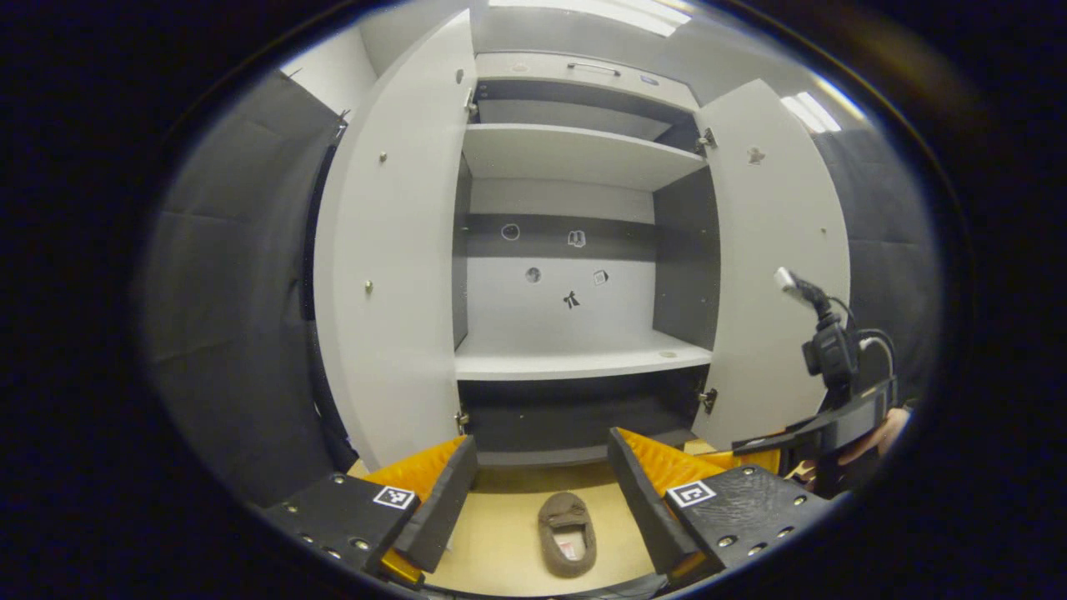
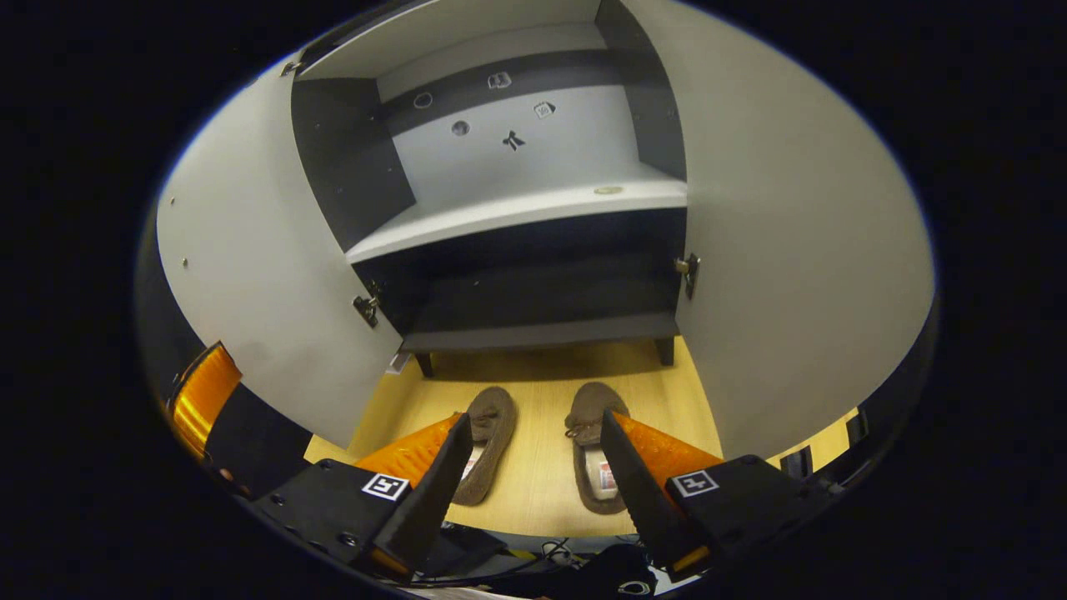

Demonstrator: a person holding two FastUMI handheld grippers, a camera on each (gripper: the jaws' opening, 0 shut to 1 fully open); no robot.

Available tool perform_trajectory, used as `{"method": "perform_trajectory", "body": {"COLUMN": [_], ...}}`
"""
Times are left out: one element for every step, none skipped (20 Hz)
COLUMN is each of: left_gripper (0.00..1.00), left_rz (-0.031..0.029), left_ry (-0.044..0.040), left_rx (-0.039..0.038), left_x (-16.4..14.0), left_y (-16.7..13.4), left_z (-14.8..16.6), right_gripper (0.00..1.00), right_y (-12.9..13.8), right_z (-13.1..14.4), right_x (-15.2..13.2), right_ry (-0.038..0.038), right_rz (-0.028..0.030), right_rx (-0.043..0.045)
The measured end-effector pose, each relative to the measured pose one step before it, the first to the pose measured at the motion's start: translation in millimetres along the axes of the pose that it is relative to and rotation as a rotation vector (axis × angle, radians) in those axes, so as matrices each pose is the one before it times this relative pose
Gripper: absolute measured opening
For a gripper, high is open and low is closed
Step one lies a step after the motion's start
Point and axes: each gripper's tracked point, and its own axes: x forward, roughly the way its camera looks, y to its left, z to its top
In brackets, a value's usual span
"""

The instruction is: Grab one shoe with the right hand and put it into the shoe cabinet, grab the other shoe with the left hand and put it into the shoe cabinet; then close the right door with the right hand and the left door with the left hand.

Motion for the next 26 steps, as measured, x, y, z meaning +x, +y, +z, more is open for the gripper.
{"method": "perform_trajectory", "body": {"left_gripper": [0.93,0.93,0.93,0.93,0.93,0.93,0.93,0.93,0.93,0.93,0.93,0.93,0.93,0.93,0.93,0.93,0.93,0.93,0.93,0.93,1.00,1.00,1.00,0.86,0.86,0.86], "left_rz": [-0.00572,-0.00764,-0.00587,-0.00316,-0.00078,0.00099,0.00053,0.00023,0.00045,0.00136,0.00323,0.00398,0.00585,0.00653,0.00501,0.00386,0.00316,0.00263,0.00255,0.00419,0.00427,0.00307,0.00228,0.00242,0.00190,0.00108], "left_ry": [0.00028,-0.00131,-0.00170,0.00059,0.00256,0.00428,0.00525,0.00611,0.00656,0.00565,0.00668,0.00613,0.00599,0.00589,0.00525,0.00615,0.00685,0.00596,0.00467,0.00217,0.00193,0.00137,0.00122,-0.00079,-0.00034,-0.00010], "left_rx": [0.00050,0.00448,0.00689,0.00713,0.00515,0.00192,-0.00191,-0.00474,-0.00503,-0.00291,-0.00027,0.00176,0.00228,0.00205,0.00087,-0.00004,-0.00100,-0.00103,0.00015,0.00217,0.00243,0.00131,0.00073,0.00054,0.00036,0.00043], "left_x": [0.73,-0.65,-0.03,-0.39,-1.04,-1.12,0.67,-0.61,-0.39,-0.26,-0.56,1.18,-0.65,-0.40,-0.91,-0.77,0.12,-0.30,-0.01,-0.53,-0.58,-0.06,-0.27,0.13,0.75,0.60], "left_y": [-1.68,-2.40,-1.57,-1.14,-0.99,-0.58,-0.47,-0.73,-0.31,0.51,0.52,1.18,1.27,1.79,0.67,0.76,1.19,0.55,0.10,1.06,1.54,0.35,0.41,0.62,1.42,0.82], "left_z": [-0.79,0.59,-0.25,-0.60,-2.08,-1.59,-2.44,-2.06,-3.52,-2.46,-2.48,-1.59,-3.05,-2.04,-3.09,-2.56,-2.97,-1.93,-2.21,-0.73,-1.67,0.32,-0.99,0.43,-0.03,0.11], "right_gripper": [0.99,0.98,0.98,0.98,0.98,0.92,0.98,0.98,0.98,0.98,0.93,0.99,0.98,0.98,0.98,0.99,0.99,0.99,0.99,0.99,0.99,0.99,0.99,0.99,0.99,0.98], "right_y": [2.01,0.92,0.11,-0.50,-0.57,-1.06,-3.13,-1.98,0.64,-0.75,-1.62,-2.44,-4.06,-3.23,0.40,-0.99,-0.49,-0.97,0.15,-0.19,-1.13,-1.67,-2.82,-2.45,-5.21,-3.21], "right_z": [-9.19,-8.16,-8.08,-8.16,-6.69,-6.12,-4.17,-3.69,-4.72,-4.01,-2.42,-2.52,-1.74,-1.23,-4.01,-2.63,-0.99,-2.67,-4.65,-3.78,-1.77,0.52,0.68,3.40,4.53,3.94], "right_x": [7.34,7.60,8.17,6.83,7.21,8.13,4.77,6.02,7.36,6.25,6.61,6.98,7.47,6.93,5.96,6.49,7.50,7.63,8.97,7.75,6.88,5.98,5.32,5.46,7.23,6.13], "right_ry": [0.03096,0.02590,0.02736,0.02780,0.02145,0.01707,0.01382,0.01206,0.01048,0.00960,0.00865,0.00692,0.00806,0.01257,0.01190,0.00604,0.00243,0.01512,0.01903,0.01791,0.00508,0.00218,-0.00782,-0.01568,-0.01298,-0.01451], "right_rz": [0.00747,0.00564,0.00153,-0.00027,-0.00161,-0.00528,-0.00776,-0.00668,-0.00225,-0.00268,-0.00540,-0.00915,-0.01836,-0.01110,-0.00258,-0.00532,-0.00091,-0.00114,-0.00074,-0.00385,-0.00503,-0.01674,-0.01092,-0.01600,-0.02084,-0.01112], "right_rx": [0.00089,-0.00158,-0.00206,-0.00254,-0.00388,-0.00766,-0.01043,-0.01082,-0.00914,-0.00956,-0.01185,-0.01657,-0.02848,-0.03007,-0.02345,-0.01403,-0.00572,0.00119,0.00496,0.00505,-0.00095,-0.00307,-0.00530,-0.01126,-0.01373,-0.01600]}}
